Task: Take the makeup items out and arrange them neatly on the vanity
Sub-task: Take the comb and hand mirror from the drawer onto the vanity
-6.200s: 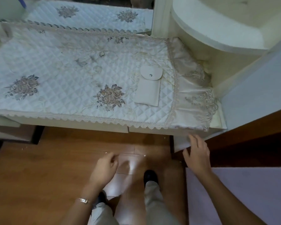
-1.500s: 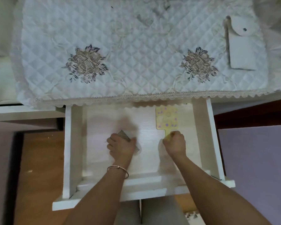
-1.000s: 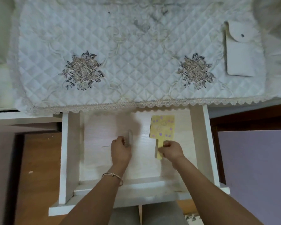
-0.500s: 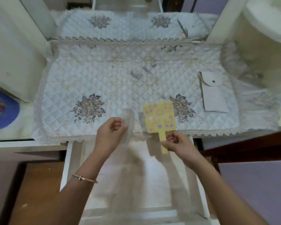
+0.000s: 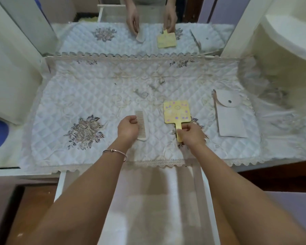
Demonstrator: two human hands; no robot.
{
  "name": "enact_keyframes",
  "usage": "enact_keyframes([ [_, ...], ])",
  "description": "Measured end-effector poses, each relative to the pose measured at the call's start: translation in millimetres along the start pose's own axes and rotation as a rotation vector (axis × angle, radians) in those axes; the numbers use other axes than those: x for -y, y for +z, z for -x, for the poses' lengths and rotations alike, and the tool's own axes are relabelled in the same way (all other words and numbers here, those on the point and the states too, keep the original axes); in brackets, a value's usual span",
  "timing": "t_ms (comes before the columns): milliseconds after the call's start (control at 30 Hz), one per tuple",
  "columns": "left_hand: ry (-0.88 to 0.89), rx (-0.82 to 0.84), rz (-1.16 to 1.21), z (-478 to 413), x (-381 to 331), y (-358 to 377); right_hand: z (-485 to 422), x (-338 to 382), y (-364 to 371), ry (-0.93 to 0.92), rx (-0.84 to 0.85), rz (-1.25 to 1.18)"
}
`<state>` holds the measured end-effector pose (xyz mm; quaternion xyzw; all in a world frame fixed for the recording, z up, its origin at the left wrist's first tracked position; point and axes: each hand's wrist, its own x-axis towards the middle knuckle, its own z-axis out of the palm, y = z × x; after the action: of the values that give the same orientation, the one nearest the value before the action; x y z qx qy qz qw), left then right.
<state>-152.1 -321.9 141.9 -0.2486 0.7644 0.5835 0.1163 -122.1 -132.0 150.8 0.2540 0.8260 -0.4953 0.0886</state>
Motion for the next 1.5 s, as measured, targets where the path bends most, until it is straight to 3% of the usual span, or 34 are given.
enact_keyframes([
  [200,0.253,-0.049,-0.339,22,7,-14,6,-13,2,-0.230,-0.062,0.276],
  [333,0.342,-0.080,-0.370,58,21,-38,44,-24,-10,-0.429,-0.097,0.302],
  [400,0.393,-0.046,-0.379,85,41,-52,75,-41,-14,-0.469,-0.035,0.304],
  [567,0.367,0.178,-0.697,153,128,-87,160,-108,-7,-0.431,0.183,0.480],
  [700,0.310,0.237,-0.799,211,202,-122,232,-159,0,-0.309,0.285,0.569],
  [833,0.226,0.231,-0.761,258,251,-159,285,-193,-1,-0.201,0.196,0.555],
  [967,0.368,0.210,-0.796,274,266,-175,312,-205,3,-0.305,0.117,0.672],
  [1067,0.366,0.185,-0.830,274,268,-180,322,-205,11,-0.312,0.058,0.708],
  [1500,0.322,0.111,-0.778,225,248,-174,274,-184,25,-0.295,-0.029,0.801],
])
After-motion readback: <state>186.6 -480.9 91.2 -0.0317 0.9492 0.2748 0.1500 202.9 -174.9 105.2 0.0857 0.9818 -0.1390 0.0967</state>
